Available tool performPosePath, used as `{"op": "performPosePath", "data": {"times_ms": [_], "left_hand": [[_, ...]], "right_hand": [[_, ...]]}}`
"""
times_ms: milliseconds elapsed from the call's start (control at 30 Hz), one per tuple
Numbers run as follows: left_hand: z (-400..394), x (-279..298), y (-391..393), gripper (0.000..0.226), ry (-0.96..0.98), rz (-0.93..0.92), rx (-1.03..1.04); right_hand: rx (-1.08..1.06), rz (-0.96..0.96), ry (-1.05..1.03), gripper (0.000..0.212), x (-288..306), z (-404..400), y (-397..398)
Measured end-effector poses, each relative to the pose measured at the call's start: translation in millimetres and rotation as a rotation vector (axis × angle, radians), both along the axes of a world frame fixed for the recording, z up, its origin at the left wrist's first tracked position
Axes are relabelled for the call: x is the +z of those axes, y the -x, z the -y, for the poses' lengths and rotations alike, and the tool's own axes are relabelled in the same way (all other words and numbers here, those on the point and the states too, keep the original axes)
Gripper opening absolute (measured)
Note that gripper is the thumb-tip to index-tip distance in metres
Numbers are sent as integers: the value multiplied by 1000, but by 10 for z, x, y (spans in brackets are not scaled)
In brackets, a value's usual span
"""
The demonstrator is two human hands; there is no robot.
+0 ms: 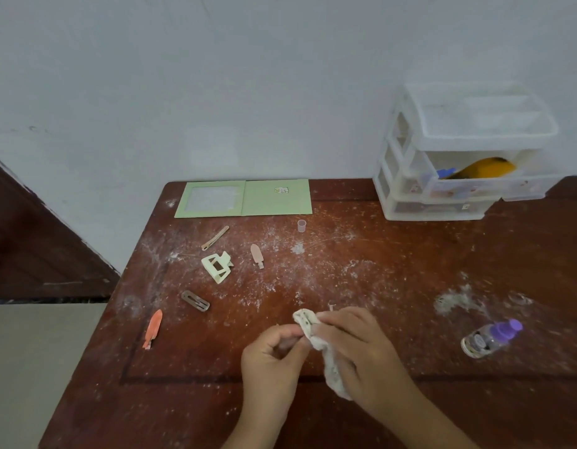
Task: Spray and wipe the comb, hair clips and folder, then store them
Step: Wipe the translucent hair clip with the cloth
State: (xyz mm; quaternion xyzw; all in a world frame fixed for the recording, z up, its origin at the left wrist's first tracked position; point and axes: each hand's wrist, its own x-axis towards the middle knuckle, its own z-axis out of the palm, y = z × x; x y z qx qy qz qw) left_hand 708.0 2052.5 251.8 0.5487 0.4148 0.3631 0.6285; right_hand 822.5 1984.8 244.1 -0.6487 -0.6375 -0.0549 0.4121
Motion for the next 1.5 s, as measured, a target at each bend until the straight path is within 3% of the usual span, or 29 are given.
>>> {"op": "performPosePath", "data": {"times_ms": [100,200,333,433,533,667,1000,1067,1233,1367,1433,1500], "left_hand": [[9,-14,34,49,-37,33,37],[7,-83,70,49,-172,-6,61],[-38,-61,99,14,-403,-30,18],[-69,-81,139,17,-482,-3,-1],[-54,-92,126,18,-504,18,-8],[-60,-119,126,12,-512,11,-28],[-49,-155,127,13,-495,24,-6],[-51,-150,127,13,-487,40,1],[-101,-105,110,17,-504,59,-16],[-74,-68,73,14,-485,91,-25],[-56,-45,62,12,-442,109,-53],[-51,-35,74,8,-393,125,-66]], "right_hand": [[-7,67,22,36,-2,-14,30],[-125,81,21,21,-33,-20,-98],[-45,20,-7,31,12,-98,62],[-2,8,0,34,22,-126,-18],[-37,2,33,26,17,-128,-145],[96,-28,73,28,81,-93,-31],[-25,29,138,30,58,-26,-118],[-96,-80,163,29,45,19,-243],[-152,-727,197,42,180,181,-355],[6,-687,341,16,269,112,-192],[30,-697,377,17,293,68,-89],[-10,-751,345,31,291,55,-65]]}}
